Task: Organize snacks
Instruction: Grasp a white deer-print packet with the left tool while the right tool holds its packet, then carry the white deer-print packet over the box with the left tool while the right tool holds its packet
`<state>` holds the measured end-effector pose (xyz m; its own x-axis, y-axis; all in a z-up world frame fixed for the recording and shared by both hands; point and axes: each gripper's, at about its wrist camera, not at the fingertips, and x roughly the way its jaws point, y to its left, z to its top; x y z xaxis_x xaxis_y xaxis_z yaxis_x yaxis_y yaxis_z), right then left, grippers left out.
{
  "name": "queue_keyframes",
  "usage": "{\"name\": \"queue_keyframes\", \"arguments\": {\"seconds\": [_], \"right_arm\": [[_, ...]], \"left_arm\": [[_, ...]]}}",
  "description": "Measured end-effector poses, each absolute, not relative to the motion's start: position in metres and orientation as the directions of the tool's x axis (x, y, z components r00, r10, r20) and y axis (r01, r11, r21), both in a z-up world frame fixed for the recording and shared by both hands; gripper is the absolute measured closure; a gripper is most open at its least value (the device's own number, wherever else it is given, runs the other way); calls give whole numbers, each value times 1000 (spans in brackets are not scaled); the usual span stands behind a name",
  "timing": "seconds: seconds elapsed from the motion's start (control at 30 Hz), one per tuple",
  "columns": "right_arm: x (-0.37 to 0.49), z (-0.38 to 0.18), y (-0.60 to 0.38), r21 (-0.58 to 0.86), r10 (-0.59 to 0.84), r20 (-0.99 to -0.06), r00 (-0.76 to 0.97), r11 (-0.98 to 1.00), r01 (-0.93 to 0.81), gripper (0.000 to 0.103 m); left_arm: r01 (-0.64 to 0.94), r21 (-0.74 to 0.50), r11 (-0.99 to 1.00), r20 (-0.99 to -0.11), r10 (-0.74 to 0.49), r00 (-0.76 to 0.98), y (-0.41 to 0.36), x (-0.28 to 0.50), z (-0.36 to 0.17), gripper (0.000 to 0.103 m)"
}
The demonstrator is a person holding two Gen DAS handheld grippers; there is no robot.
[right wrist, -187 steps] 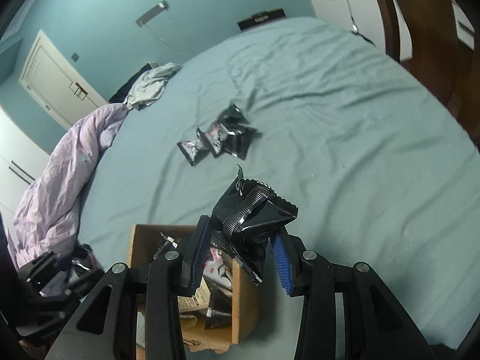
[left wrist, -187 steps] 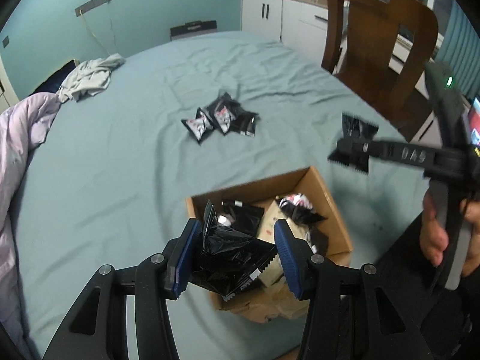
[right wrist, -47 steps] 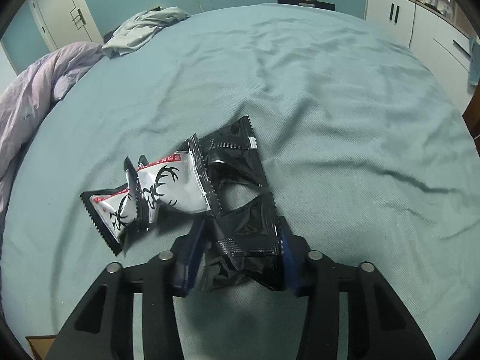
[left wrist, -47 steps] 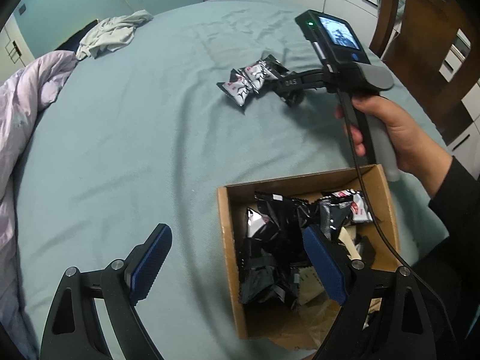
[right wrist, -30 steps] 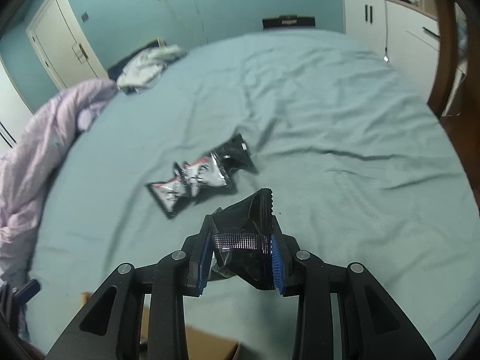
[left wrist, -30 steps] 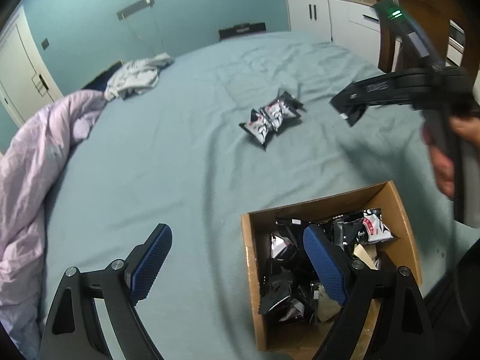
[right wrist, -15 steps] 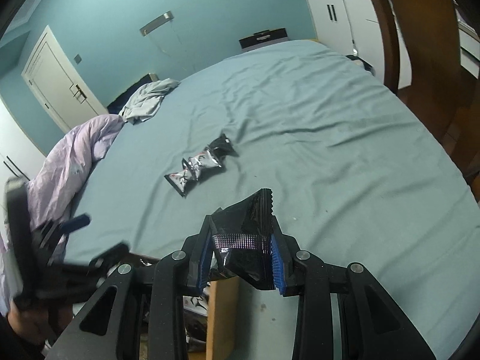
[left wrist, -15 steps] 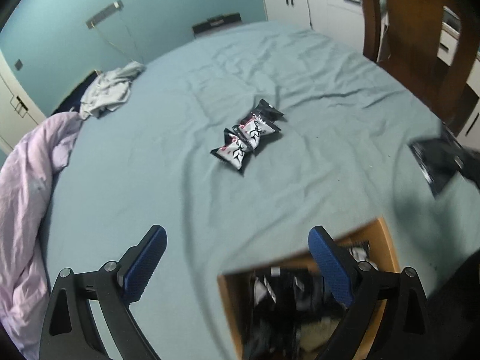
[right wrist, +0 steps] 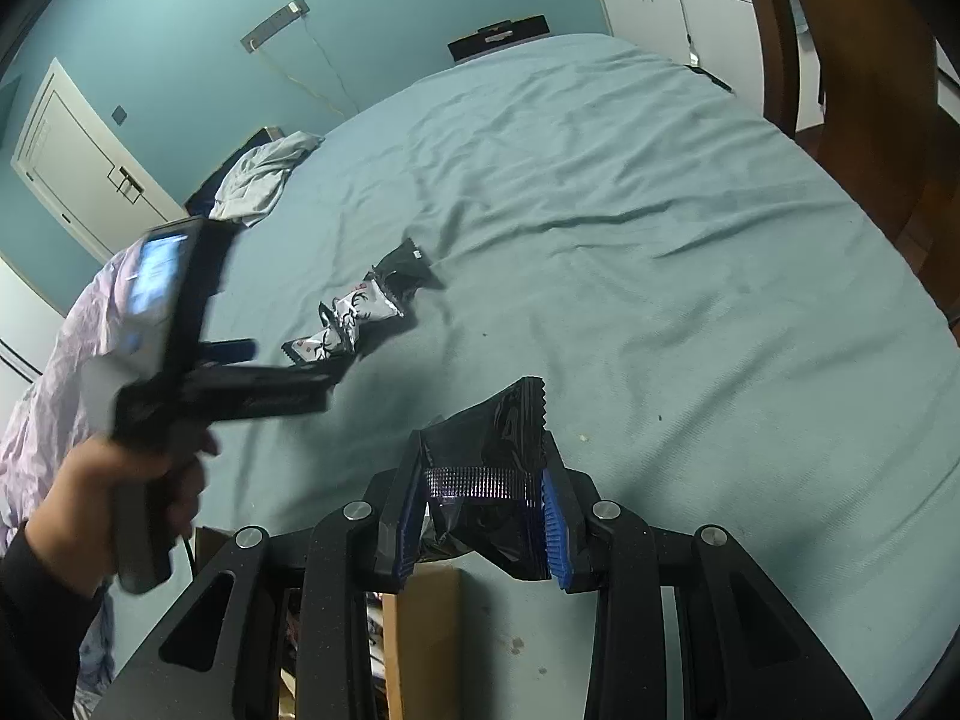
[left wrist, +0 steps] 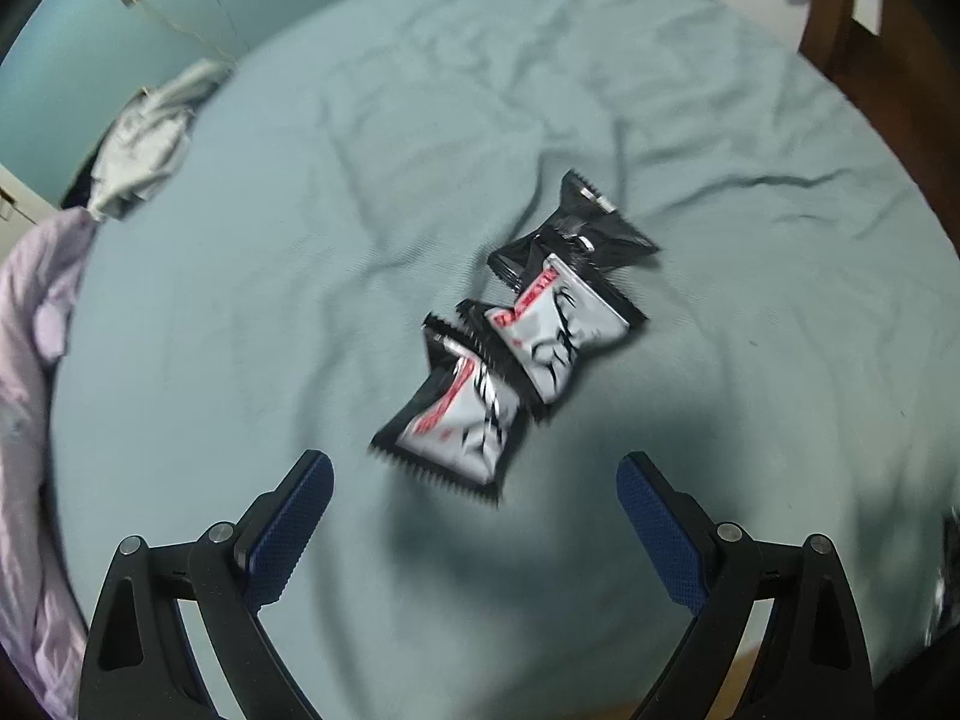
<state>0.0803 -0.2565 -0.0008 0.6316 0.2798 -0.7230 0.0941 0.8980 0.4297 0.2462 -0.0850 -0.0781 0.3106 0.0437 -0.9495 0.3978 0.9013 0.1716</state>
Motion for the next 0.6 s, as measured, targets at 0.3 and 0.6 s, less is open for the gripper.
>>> {"name": "queue_keyframes", "arguments": {"seconds": [0.3,0.6], "right_arm": [[84,-6,-251,413,271,-711,648,908,74,71],[86,-11,-244,385,241,-721,650,919,86,71]], "left_arm": [[431,143,891,-964,26,266,-89,267,-104,44],[413,95,906,-962,-22,271,-70,220,-79,65]]}}
